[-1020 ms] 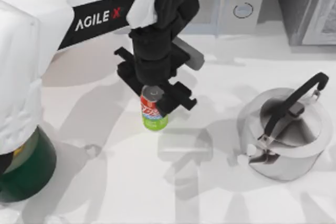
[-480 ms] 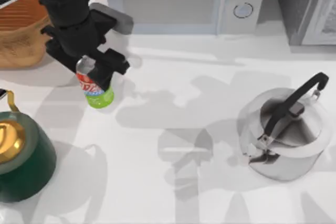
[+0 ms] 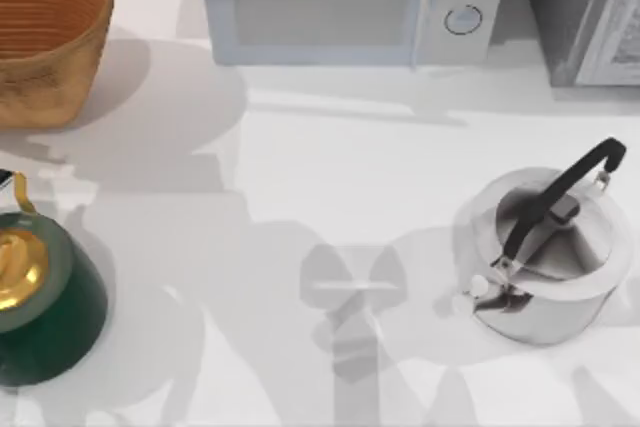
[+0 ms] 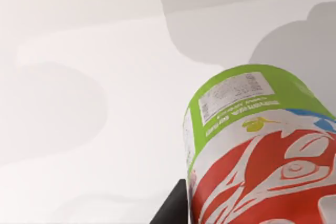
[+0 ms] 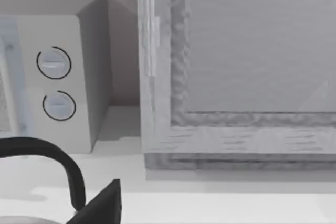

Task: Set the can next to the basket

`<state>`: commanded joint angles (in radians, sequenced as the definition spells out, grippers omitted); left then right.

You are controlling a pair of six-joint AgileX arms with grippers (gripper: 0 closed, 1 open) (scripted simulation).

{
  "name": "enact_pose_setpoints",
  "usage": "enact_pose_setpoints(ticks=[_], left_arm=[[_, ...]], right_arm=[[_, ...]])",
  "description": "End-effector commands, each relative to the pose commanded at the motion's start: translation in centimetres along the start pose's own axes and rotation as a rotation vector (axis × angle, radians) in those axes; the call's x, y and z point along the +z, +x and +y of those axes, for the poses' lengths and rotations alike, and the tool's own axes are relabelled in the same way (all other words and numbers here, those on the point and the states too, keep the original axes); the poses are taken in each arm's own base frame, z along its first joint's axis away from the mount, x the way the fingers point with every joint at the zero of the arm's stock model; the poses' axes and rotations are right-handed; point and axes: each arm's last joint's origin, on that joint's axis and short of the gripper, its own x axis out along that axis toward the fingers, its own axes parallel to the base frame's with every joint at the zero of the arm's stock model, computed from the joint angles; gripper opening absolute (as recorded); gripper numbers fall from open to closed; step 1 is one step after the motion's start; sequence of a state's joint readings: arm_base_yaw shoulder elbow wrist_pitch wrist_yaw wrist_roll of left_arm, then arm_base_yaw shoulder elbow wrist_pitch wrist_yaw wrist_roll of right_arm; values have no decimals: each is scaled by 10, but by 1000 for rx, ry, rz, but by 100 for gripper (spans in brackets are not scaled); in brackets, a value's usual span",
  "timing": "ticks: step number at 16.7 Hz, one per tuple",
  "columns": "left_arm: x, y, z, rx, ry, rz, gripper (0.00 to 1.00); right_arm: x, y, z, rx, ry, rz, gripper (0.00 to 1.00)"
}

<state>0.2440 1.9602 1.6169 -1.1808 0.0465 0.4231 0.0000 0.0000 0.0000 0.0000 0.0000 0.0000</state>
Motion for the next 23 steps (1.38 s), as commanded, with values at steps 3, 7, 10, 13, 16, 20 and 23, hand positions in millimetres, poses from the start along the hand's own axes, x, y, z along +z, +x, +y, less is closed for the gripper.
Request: enact_pose_setpoints(ticks=[3,7,10,13,16,20,23], left_arm=[[-23,20,46,27,-117,26,0],[-31,36,59,27,-153,57,0],[-30,35,58,28,-148,56,0],[-30,39,58,27,-150,56,0],[-31,43,59,27,-153,57,0],[-31,44,59,27,-153,57,0],[-31,44,59,27,-153,57,23]], right_arm=[[0,0,0,0,0,0,100],[0,0,0,0,0,0,100],[0,0,0,0,0,0,100],[0,0,0,0,0,0,100],[0,0,0,0,0,0,100],[0,0,0,0,0,0,100],[0,0,0,0,0,0,100]])
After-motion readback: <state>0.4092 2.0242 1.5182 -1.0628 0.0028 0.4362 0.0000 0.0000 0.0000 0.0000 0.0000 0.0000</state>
